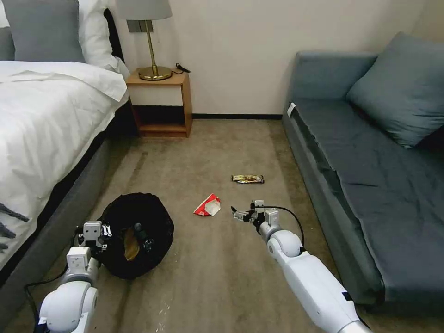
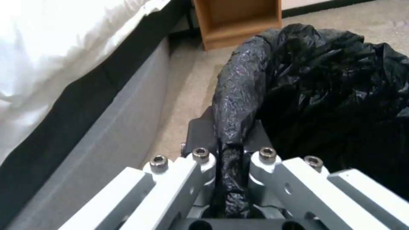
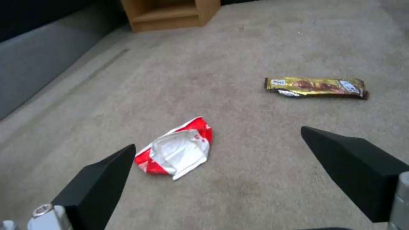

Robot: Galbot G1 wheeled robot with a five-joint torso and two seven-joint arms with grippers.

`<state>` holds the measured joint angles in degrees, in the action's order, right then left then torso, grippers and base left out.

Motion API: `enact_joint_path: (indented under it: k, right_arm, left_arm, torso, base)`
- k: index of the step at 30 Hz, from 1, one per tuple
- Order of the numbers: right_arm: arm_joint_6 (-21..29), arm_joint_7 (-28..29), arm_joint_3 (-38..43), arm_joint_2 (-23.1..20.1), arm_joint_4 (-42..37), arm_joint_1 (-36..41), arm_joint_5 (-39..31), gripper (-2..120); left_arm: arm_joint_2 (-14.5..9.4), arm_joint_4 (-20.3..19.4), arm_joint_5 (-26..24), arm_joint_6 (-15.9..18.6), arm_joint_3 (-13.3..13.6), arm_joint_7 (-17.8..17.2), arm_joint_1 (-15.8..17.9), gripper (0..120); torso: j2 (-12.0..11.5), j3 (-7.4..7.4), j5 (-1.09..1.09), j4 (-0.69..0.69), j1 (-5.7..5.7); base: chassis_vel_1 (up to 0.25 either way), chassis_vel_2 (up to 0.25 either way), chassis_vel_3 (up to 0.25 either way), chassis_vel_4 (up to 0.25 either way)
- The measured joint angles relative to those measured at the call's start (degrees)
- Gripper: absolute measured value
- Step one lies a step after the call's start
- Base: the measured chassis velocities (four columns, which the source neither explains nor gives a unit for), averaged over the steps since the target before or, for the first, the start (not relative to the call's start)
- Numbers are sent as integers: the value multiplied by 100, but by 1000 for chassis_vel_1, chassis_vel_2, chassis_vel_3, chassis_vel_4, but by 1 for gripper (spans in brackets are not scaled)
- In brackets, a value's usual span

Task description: Pick up the trash bin, then pick up the garbage on the floor and place it into the trash bin.

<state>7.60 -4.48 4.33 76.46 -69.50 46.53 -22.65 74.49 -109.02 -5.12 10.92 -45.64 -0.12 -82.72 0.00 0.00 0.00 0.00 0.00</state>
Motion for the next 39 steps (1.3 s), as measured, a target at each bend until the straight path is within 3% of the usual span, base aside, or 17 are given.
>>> enact_joint_path:
  k: [26,39]
  right_arm:
    - [-146,-125,-17,54,244,-19,92,100]
    - [-229,-150,-14,77,289,43,187,100]
  left_arm:
    - [-12,173,19,-18,34,5,102,0]
    - [-218,189,3,6,49,6,154,0]
  torso:
    - [0,-1,0,0,0]
    - [0,0,0,0,0]
  base:
    - [-63,70,70,-70]
    - [-88,84,94,-85]
